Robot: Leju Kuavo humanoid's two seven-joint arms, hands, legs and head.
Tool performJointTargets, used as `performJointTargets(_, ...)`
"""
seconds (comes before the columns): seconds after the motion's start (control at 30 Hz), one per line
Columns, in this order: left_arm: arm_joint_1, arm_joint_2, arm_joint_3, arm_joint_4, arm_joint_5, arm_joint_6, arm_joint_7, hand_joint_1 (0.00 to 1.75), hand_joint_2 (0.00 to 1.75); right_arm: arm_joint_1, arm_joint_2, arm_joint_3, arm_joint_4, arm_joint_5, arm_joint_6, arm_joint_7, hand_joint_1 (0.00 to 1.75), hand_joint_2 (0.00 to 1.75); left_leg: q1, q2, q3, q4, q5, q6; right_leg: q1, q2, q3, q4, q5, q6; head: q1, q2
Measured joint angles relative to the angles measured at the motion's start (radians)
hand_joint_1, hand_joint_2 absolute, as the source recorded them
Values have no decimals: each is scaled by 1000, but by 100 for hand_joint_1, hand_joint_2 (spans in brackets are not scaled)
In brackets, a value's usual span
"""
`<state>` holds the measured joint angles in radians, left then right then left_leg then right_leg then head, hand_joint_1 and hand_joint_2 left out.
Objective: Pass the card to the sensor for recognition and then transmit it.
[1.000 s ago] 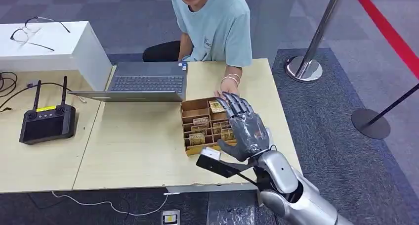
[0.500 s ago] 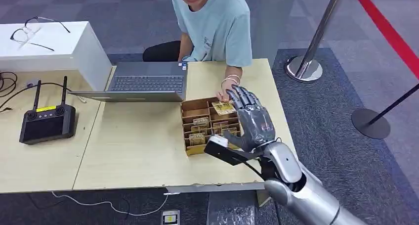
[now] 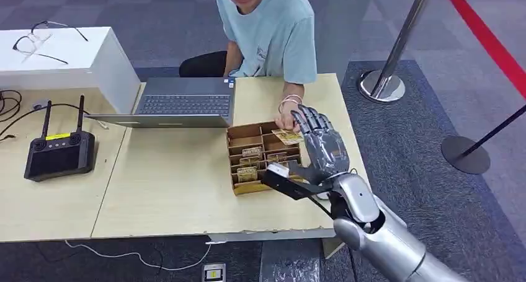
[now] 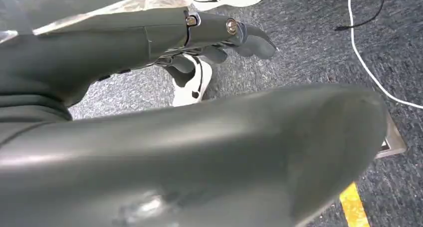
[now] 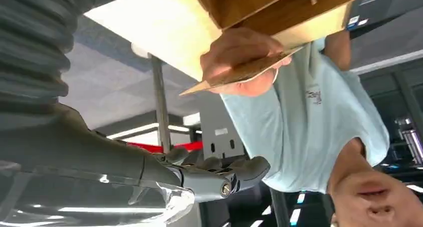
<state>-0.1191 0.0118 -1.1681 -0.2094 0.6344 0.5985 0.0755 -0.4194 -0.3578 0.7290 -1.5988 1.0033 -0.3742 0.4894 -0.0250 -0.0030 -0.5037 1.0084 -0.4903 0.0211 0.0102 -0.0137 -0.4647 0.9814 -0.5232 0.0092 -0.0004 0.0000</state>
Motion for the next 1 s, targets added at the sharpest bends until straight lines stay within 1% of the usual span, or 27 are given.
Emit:
performJointTargets(0.07,0,0,-1,0,-2,0,0,0,0,-1,0,-2,12,2,-8,1,35,175,0,0,0,0,0,0,0,0,0,0,0,0,0,0)
performJointTargets(0.17,0,1,-2,0,-4,-2,5,0,0,0,0,-5,30,7,-28,1,33,175,0,0,0,0,0,0,0,0,0,0,0,0,0,0)
performJointTargets(0.2,0,1,-2,0,-5,-3,7,0,0,0,0,-6,35,9,-31,1,101,175,0,0,0,0,0,0,0,0,0,0,0,0,0,0)
performJointTargets(0.23,0,1,-3,0,-6,-5,8,0,0,1,0,-6,40,9,-34,1,140,175,0,0,0,0,0,0,0,0,0,0,0,0,0,0)
performJointTargets(0.27,-1,1,-5,0,-6,-6,8,0,0,1,0,-6,45,9,-34,1,140,175,0,0,0,0,0,0,0,0,0,0,0,0,0,0)
performJointTargets(0.3,-1,1,-7,0,-6,-7,8,0,0,2,0,-6,49,9,-36,1,152,175,0,0,0,0,0,0,0,0,0,0,0,0,0,0)
performJointTargets(0.33,-1,1,-8,0,-6,-7,8,0,0,4,0,-7,53,8,-40,1,155,175,0,0,0,0,0,0,0,0,0,0,0,0,0,0)
performJointTargets(0.57,-1,1,-16,0,-6,-6,8,0,0,17,0,-17,76,0,-58,0,155,175,0,0,0,0,0,0,0,0,0,0,0,0,0,0)
performJointTargets(0.63,0,1,-16,0,-6,-6,8,0,0,18,0,-21,79,-1,-60,0,173,175,0,0,1,0,0,0,0,0,0,0,0,0,0,0)
performJointTargets(0.67,-1,1,-17,0,-6,-6,7,0,0,18,0,-22,81,-2,-60,0,175,175,0,0,1,0,0,0,0,0,0,0,0,0,0,0)
performJointTargets(1.0,0,1,-17,0,-6,-9,12,0,0,32,0,-37,88,-10,-83,-1,175,175,0,0,0,0,0,0,0,0,0,0,0,0,0,0)
